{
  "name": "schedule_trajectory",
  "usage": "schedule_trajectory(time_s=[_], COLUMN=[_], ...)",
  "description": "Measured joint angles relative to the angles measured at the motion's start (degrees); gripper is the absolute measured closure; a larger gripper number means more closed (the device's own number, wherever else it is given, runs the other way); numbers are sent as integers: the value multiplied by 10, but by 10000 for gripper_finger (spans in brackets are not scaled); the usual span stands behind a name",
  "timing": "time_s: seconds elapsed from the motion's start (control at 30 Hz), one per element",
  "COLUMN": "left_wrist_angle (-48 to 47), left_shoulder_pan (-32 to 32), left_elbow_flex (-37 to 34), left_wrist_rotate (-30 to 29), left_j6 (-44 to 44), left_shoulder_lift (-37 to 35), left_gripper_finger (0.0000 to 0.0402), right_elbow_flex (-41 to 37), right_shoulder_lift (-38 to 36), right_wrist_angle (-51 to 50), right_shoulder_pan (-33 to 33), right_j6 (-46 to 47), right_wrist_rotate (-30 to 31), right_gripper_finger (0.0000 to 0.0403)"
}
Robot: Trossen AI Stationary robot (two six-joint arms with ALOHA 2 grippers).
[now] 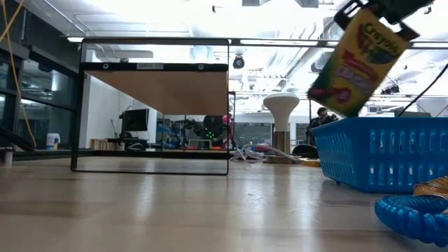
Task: Pick & Place Office Desk Supplies
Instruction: Put the bottom yellow crayon box into the blue bin
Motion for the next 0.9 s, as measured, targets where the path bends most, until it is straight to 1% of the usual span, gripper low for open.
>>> schedule_trajectory(time_s=[0.2, 0.43, 0.9], left_wrist_angle=[0, 0, 0], left_shoulder_pan=[0, 0, 0], left_elbow_flex=[0, 0, 0], left_wrist_rotate=[0, 0, 0], left_j6=[0, 0, 0], left_shoulder_lift=[0, 0, 0], left_gripper_finger=[325, 325, 325], right_elbow_flex=[0, 0, 0], right_shoulder_lift=[0, 4, 50], right_wrist_angle=[-3, -36, -37], right_shoulder_pan=[26, 42, 56], right_j6=[1, 3, -2], right_wrist_rotate=[21, 48, 22], right_gripper_finger=[399, 399, 399])
